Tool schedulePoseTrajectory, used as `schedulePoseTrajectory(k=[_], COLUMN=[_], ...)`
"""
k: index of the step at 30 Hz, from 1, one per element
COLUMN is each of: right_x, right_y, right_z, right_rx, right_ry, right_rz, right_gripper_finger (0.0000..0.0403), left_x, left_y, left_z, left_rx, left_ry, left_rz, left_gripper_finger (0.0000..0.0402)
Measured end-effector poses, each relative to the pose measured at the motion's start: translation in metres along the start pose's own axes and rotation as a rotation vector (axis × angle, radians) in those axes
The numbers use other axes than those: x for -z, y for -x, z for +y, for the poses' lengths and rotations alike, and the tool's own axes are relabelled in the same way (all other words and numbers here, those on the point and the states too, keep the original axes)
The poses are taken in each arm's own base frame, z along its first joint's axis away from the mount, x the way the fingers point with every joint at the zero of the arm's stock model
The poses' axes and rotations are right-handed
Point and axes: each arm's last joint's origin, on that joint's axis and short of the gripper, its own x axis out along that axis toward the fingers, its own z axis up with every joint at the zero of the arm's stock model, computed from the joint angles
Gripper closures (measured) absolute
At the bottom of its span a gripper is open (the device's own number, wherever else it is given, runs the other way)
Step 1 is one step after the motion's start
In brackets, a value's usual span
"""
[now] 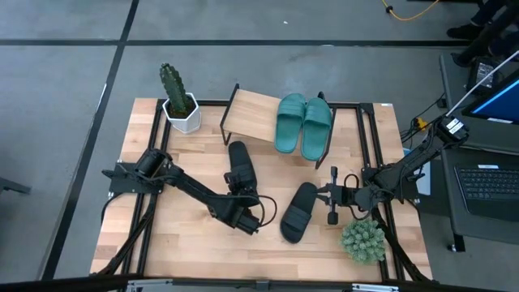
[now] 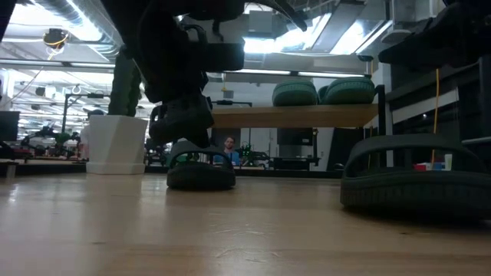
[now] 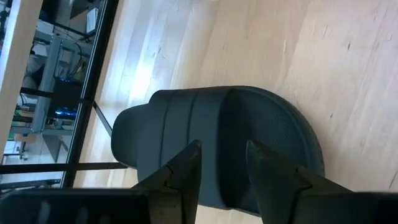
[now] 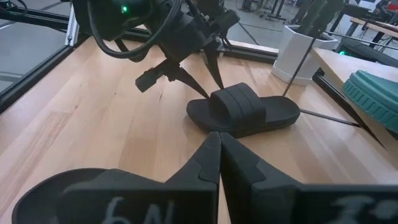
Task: Pick and place slides into the shelf
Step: Put the left black slide on the shelf
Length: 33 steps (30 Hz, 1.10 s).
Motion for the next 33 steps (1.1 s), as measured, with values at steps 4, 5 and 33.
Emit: schedulePoseTrajectory(k=[4,5,33], right_x=[0.0,0.0,0.0], right_y=[0.0,0.0,0.0], right_z=[0.0,0.0,0.0], right_rx=[0.0,0.0,0.001], right_ry=[0.0,0.0,0.0], right_rz=[0.0,0.0,0.003], right_gripper_finger=[0.0392,0.0392,0.0392], left_x=[0.0,0.0,0.002], left_y=[0.0,0.0,-0.02], left_z=[0.0,0.0,-0.007], left_rx=[0.0,0.0,-0.042], left_ry=[0.001,-0.001,-0.084], left_rz=[-0.001,0.0,0.024], left_gripper_finger=[0.0282,0.0282,0.0283])
